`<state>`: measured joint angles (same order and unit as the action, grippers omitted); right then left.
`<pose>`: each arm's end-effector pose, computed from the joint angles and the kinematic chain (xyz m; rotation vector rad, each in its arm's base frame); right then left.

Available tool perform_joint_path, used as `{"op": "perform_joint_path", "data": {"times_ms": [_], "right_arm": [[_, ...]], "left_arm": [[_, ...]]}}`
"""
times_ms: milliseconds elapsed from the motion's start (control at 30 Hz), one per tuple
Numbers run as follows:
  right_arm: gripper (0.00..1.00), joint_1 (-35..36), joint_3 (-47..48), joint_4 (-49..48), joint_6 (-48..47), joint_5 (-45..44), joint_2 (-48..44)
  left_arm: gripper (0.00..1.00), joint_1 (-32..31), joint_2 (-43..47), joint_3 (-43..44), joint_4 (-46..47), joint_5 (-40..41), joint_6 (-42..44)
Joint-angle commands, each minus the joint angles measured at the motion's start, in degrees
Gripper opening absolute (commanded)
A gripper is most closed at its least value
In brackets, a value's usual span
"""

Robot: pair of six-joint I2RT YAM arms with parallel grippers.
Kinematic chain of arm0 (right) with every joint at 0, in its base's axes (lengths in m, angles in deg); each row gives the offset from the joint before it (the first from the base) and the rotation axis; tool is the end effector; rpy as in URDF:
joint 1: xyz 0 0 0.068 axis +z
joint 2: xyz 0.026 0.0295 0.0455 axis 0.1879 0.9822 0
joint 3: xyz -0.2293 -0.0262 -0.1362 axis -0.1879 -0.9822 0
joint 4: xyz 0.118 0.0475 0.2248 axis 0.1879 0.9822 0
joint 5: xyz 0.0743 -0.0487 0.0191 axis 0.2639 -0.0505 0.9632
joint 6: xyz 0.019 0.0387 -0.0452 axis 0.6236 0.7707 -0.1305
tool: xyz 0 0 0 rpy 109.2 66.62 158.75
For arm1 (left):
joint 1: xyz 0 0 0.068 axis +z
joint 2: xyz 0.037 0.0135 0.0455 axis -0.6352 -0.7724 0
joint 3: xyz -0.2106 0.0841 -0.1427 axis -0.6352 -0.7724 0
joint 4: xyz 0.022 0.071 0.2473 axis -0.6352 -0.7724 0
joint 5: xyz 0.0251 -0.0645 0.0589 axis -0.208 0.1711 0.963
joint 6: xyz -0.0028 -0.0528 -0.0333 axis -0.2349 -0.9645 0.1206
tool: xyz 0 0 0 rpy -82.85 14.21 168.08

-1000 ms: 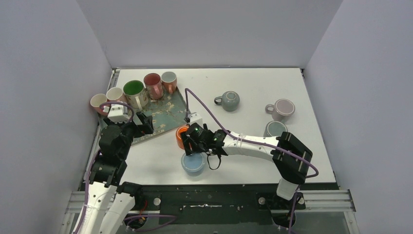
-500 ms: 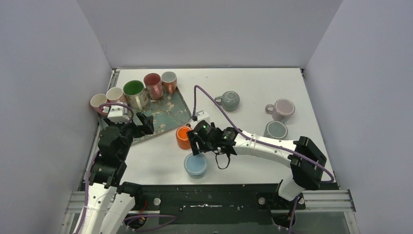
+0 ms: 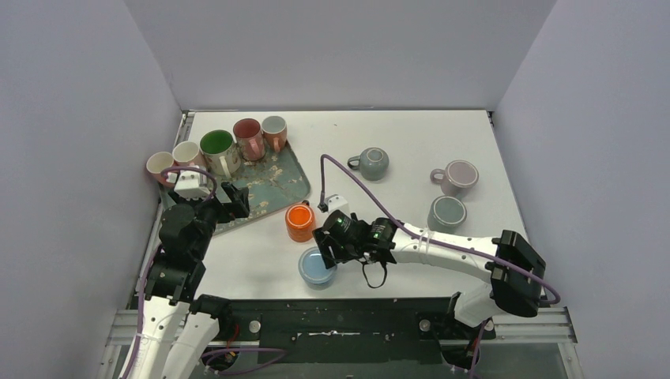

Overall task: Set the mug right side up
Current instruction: Turn over the cup at the center of the board.

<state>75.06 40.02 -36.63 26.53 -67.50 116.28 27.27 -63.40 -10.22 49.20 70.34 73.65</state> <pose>0.1390 0.2753 0.2212 -0.6136 2.5420 0.5270 0.1427 -0.0249 0.3209 -0.1487 1.7236 -0.2597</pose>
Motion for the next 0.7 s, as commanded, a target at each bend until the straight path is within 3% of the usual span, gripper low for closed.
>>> {"op": "perform_joint_path", "data": {"times_ms": [0,500,667], "right_arm": [[0.65,0.38,0.73,5.52,-2.42,-1.99,-0.97],[0.66,-3.11,2.69,18.73,-4.60,-8.21,-2.79],[0.65,-5.99,4.53,15.42,-4.88,-2.46,-6.67]], "left_arm": [[0.97,0.42,0.06,0.28,2.86,-0.84,0.21],[0.97,0.45,1.02,-0.04,3.11,-0.66,1.36],[0.97,0.41,1.62,-0.03,3.04,-3.03,2.27]]}}
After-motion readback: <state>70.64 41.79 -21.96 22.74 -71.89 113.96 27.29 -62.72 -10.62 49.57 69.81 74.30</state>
